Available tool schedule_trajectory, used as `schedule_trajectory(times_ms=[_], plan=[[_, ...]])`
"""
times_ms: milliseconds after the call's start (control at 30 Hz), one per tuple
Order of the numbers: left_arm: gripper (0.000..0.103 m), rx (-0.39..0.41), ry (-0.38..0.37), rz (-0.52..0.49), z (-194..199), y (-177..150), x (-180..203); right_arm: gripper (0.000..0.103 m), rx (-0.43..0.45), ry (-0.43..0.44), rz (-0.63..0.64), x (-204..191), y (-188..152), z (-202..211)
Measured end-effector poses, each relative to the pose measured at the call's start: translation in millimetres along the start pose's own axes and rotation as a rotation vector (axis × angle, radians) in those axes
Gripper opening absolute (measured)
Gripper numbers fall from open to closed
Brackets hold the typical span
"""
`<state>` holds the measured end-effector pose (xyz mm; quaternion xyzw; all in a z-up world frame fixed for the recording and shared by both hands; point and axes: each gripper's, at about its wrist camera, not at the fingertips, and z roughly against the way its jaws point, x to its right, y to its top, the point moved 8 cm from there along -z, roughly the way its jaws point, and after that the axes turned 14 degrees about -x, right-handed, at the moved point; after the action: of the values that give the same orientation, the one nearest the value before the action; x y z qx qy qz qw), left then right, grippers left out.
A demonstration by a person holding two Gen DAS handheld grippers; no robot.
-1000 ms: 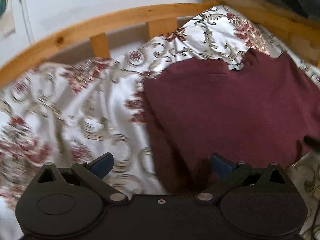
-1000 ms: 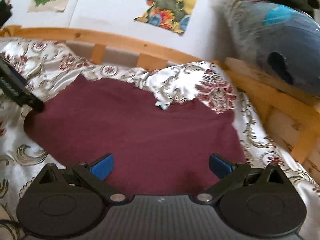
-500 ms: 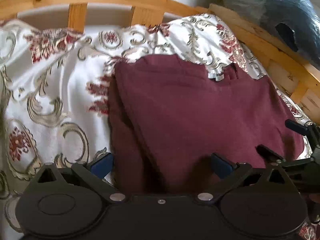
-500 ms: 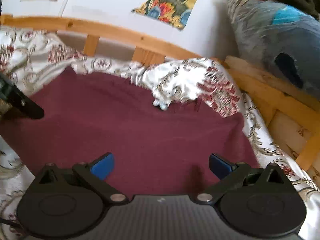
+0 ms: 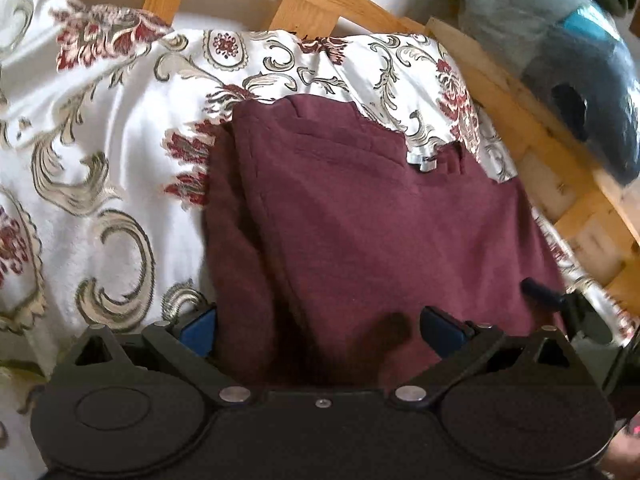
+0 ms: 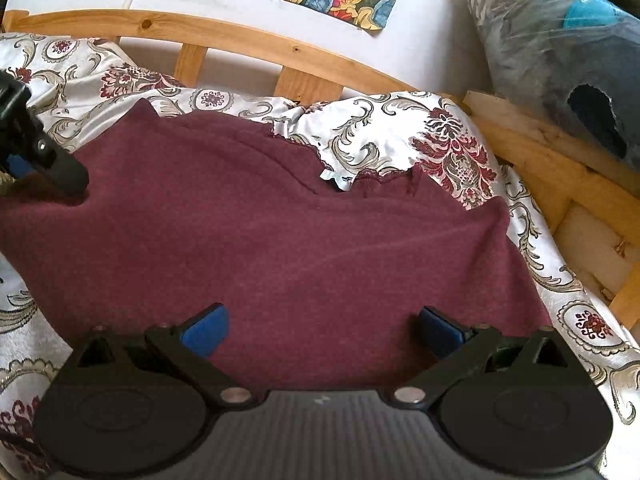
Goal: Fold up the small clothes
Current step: 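Grasp one side with the left gripper, fold it over the middle, release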
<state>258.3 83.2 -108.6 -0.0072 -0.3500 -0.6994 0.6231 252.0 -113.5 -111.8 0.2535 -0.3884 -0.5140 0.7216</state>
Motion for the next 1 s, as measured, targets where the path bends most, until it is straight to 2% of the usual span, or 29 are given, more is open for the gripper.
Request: schedule_trajectory(times_ms=[233, 367, 533, 667, 767, 900, 1000], plan=[[0.092, -0.008, 0.002, 0.067, -3.9, 1.0, -9.9, 0.103, 0.010, -0.009, 0.003, -0.9, -1.0, 1.2], [0.076, -0.002, 0.019, 0.114, -0.4, 1.0, -17.6, 0.103, 0.010, -0.007, 0.001, -0.5, -1.2, 1.2], [0.059, -0.009, 0.056, 0.112, 0.2, -0.3, -13.7, 0.103, 0.016, -0.011, 0.002, -1.2, -1.0, 3.0], [0.035, 0.000, 0.069, 0.104, 0.7, -2.1, -8.5, 0.103, 0.023, -0.029, 0.020, -3.7, -0.5, 4.2], [0.025, 0.028, 0.087, 0.078, 2.6, -2.8, -4.5, 0.103, 0.006, -0.002, 0.008, -0.3, 0.7, 3.0], [0.020, 0.036, 0.110, 0.080, 7.3, -0.1, 2.3, 0.103, -0.041, 0.116, -0.019, 18.1, 5.3, 9.3], [0.019, 0.050, 0.138, 0.038, 15.8, 6.6, 16.3, 0.103, -0.035, 0.111, -0.093, 42.6, 0.3, 20.4]])
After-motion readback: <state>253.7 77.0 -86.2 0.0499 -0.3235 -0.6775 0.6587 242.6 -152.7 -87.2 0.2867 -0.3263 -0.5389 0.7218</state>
